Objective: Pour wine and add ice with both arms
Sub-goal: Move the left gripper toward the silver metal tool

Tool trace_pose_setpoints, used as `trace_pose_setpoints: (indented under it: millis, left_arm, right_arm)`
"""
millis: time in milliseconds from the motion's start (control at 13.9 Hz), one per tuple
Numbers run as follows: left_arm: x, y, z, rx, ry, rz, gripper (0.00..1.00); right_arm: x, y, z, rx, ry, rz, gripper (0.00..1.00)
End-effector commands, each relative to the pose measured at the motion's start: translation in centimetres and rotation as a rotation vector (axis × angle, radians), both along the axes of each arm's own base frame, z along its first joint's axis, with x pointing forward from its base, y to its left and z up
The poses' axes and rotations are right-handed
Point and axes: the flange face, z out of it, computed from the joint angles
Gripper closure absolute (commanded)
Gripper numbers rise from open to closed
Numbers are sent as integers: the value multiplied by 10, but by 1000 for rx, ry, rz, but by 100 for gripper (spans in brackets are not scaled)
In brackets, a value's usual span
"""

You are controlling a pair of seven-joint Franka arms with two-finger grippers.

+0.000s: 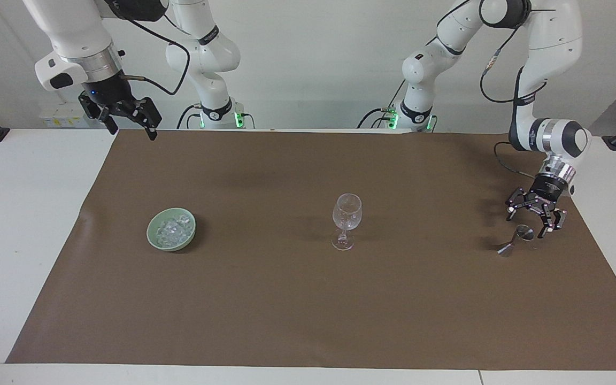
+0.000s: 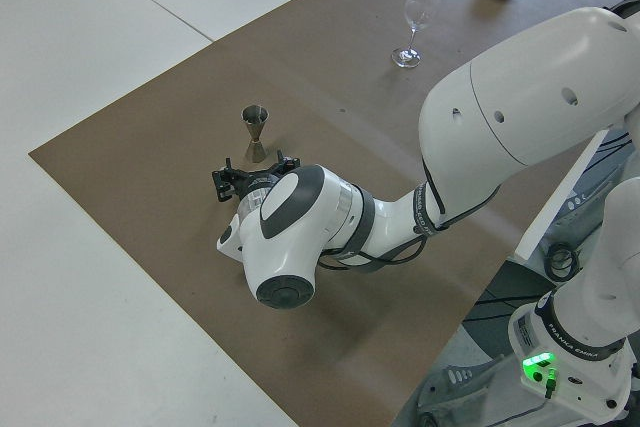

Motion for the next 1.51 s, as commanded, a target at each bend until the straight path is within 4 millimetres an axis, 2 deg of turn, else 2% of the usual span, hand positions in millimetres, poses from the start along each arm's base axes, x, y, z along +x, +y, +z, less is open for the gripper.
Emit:
trace_pose_setpoints:
  millis: [0, 359, 502, 933, 1435]
  left_arm:
    - [2, -6, -5, -31, -31, 24, 0]
    - [6, -10, -10, -27, -101, 33, 0]
    - [5, -14, -18, -9, -134, 18, 0]
    - [6, -19, -20, -27, -132, 40, 0]
    - [12, -35, -23, -47, -135, 57, 0]
  right_arm:
    - [-8, 0, 1, 24, 8, 11, 0]
    - [-8, 0, 1, 24, 8, 11, 0]
    - [-8, 0, 1, 24, 8, 11, 0]
    - [-8, 0, 1, 24, 8, 11, 0]
    - [-8, 0, 1, 24, 8, 11, 0]
